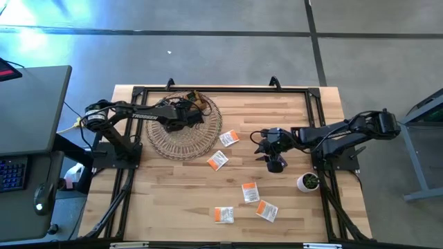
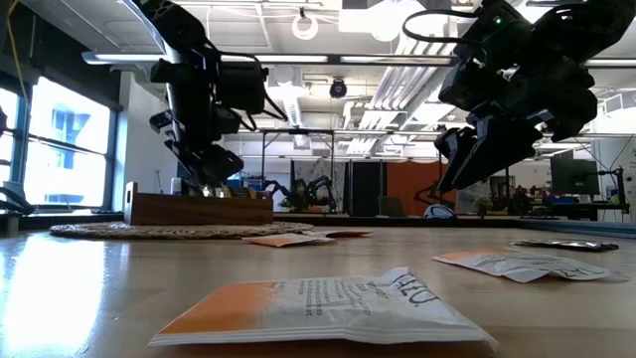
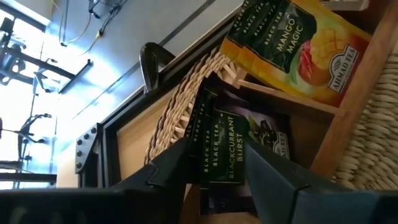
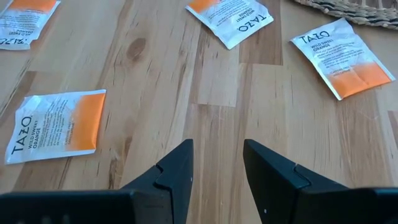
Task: Pick & Place Tea
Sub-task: Put the purple tea bag into the middle section of the wooden organizer
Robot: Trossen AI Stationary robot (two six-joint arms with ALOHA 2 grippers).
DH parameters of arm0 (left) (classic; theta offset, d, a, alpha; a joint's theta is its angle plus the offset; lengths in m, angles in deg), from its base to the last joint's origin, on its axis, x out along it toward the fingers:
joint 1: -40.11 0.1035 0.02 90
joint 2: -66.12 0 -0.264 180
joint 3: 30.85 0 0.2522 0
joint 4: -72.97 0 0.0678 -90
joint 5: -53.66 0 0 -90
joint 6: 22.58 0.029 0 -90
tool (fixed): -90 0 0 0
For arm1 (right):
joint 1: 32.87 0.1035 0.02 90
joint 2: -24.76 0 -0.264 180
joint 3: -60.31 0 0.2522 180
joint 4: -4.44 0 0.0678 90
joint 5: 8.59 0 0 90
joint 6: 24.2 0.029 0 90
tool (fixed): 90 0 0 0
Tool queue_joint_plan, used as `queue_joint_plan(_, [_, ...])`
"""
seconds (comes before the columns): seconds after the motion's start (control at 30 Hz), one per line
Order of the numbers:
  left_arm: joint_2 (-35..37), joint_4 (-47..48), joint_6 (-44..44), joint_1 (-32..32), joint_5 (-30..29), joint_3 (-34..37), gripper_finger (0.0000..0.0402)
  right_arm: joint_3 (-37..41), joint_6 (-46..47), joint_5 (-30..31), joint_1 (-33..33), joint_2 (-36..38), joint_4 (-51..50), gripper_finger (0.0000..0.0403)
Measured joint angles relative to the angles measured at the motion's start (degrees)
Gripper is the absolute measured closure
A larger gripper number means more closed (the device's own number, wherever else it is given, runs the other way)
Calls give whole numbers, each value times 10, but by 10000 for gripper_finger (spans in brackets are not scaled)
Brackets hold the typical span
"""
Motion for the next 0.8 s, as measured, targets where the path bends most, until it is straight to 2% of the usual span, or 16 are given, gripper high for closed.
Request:
queue_joint_plan(0.17, [10,6,-2,0,12,-9,244,0,1,0,0,0,3,265])
queue_joint_plan(0.33, [10,15,-17,0,107,-52,243,0,-24,33,0,0,25,265])
queue_joint_plan(0.47, [10,100,16,0,184,-119,248,0,-65,55,-1,0,52,265])
queue_joint_plan(0.53, [10,160,19,-6,203,-162,254,0,-52,52,-1,0,60,265])
queue_joint_plan(0.67, [21,252,-1,-52,174,-238,263,0,12,68,2,0,49,265])
queue_joint_plan(0.8, [60,260,-33,-133,107,-263,264,-30,-1,113,17,14,-89,265])
